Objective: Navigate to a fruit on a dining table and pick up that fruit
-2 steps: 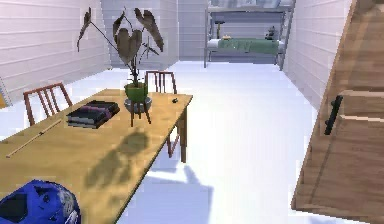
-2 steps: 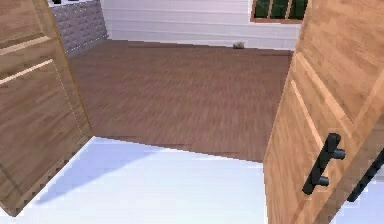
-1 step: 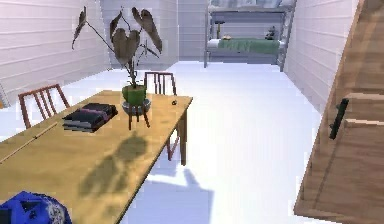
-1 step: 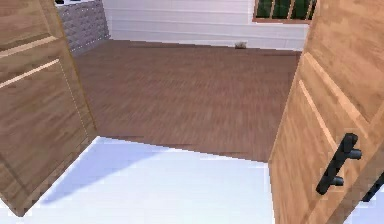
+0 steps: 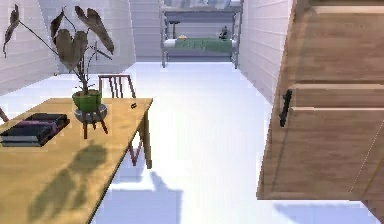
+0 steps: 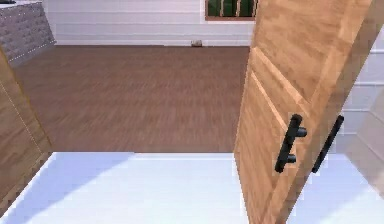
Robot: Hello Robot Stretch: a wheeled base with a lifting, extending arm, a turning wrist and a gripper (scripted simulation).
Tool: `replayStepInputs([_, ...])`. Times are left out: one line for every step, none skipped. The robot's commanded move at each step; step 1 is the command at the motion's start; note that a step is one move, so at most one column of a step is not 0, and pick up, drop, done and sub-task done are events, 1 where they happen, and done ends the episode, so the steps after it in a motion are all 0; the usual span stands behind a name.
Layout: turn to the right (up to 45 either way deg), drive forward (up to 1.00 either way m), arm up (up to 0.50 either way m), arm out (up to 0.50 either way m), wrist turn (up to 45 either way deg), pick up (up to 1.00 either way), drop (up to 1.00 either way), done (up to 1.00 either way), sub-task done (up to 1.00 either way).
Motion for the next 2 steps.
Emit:
replayStepInputs([0.0,1.0,0.0,0.0,0.0,0.0,0.0,0.0,0.0])
replayStepInputs([0.0,0.95,0.0,0.0,0.0,0.0,0.0,0.0,0.0])
